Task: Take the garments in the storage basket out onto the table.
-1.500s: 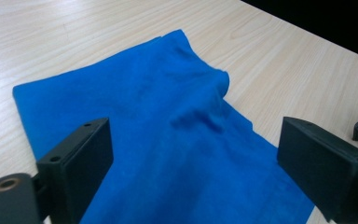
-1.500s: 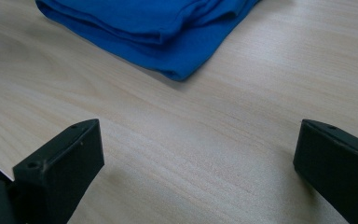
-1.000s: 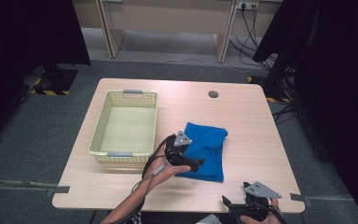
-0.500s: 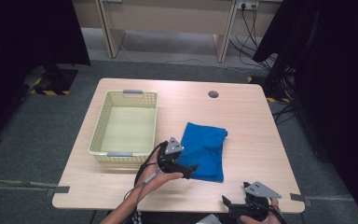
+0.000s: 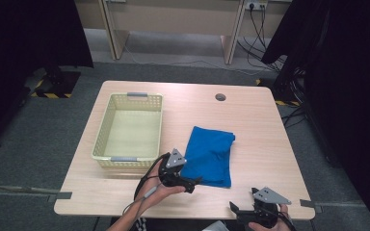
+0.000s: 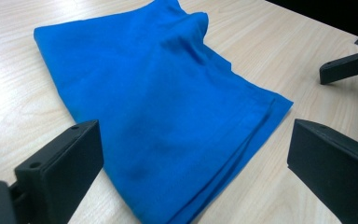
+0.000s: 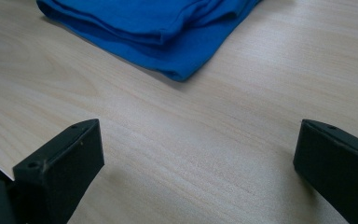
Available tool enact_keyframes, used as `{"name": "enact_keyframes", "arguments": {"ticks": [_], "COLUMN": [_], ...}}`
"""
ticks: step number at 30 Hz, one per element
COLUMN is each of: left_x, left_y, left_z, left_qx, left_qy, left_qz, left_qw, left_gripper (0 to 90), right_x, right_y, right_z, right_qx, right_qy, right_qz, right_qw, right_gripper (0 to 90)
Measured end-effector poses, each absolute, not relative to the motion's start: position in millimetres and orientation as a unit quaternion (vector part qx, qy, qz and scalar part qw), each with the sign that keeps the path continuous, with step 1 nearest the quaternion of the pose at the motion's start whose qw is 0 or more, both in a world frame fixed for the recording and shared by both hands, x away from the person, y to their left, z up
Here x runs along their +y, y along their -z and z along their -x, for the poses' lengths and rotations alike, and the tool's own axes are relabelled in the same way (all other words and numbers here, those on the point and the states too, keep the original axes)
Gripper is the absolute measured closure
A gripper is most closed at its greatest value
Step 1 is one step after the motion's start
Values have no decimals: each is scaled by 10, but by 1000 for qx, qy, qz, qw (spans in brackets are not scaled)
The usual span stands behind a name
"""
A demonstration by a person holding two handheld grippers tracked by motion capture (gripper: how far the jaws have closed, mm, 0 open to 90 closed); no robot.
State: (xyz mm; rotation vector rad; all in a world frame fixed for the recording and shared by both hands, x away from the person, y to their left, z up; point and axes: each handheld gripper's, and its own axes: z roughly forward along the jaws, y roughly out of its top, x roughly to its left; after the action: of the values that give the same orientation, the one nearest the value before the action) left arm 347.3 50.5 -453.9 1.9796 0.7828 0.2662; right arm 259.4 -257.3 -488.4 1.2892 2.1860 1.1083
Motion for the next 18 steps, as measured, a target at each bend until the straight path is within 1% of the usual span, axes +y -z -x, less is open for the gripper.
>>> {"name": "enact_keyframes", "arguments": {"ticks": [18], "left_x": [657], "left_y": [4689], "left_z": [-3253], "left_qx": [318], "left_qy": [-105], "left_qz": [-821], "left_qw": [462], "left_gripper": [33], "right_x": [-2572], "right_y": [4885], "right_z": [-2591], "right_qx": [777], "right_qy": [-393], "right_qz": [-455], "right_qw": [186], "right_gripper": [18]}}
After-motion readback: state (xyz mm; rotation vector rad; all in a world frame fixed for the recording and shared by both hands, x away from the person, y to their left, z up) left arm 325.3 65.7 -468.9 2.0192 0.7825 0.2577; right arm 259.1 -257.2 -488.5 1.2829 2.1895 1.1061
